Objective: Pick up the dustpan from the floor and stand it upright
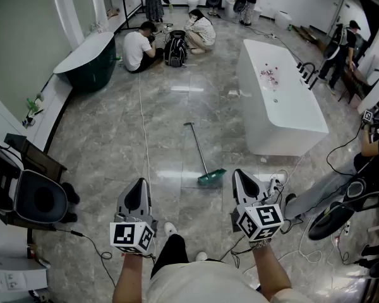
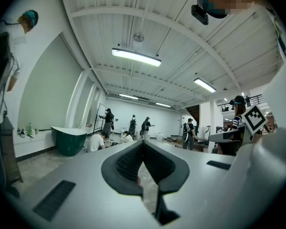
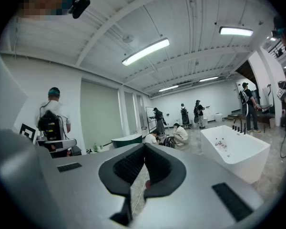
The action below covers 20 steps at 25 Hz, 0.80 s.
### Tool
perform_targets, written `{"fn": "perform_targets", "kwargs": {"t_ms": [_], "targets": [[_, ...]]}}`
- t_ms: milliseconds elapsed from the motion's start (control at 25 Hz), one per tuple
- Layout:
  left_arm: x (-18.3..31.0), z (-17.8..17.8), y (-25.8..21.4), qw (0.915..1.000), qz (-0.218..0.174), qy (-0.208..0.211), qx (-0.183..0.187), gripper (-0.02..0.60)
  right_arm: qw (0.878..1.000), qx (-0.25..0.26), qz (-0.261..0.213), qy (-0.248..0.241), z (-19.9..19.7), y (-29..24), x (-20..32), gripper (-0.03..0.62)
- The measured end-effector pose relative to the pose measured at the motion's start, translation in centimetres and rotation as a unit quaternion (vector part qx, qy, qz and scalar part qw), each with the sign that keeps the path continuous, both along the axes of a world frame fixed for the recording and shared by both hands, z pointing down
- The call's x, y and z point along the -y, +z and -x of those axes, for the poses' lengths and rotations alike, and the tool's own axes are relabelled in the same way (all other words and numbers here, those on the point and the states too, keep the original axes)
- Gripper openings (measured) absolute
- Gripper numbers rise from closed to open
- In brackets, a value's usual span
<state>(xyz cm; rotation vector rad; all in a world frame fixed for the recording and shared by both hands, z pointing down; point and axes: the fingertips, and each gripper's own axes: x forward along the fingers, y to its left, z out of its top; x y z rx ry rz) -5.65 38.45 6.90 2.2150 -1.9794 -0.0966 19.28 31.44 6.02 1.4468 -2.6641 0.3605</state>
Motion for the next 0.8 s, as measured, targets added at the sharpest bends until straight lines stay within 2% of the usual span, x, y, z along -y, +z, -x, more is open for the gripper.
{"fn": "perform_targets", "kwargs": {"t_ms": [160, 360, 560, 800], "targets": [[6.0, 5.7, -0.8, 0.9996, -0.013, 0.022, 0.006, 0.009, 1.000, 0.009, 0.000, 0.018, 5.6, 0.0, 5.7, 0.017], [13.6, 11.5, -1.8, 0.9995, -0.013, 0.029, 0.001, 0.009, 1.000, 0.001, -0.005, 0.007, 12.3, -0.9, 11.2, 0.017], [20.7, 14.4, 0.0, 0.9996, 0.001, 0.027, -0.007, 0.009, 1.000, -0.006, 0.010, 0.014, 14.3, 0.7, 17.8, 0.016], [31.9, 16.3, 2.5, 0.9997, 0.013, 0.019, -0.006, 0.009, 1.000, -0.004, 0.018, 0.010, 16.1, 2.8, 30.2, 0.017]]}}
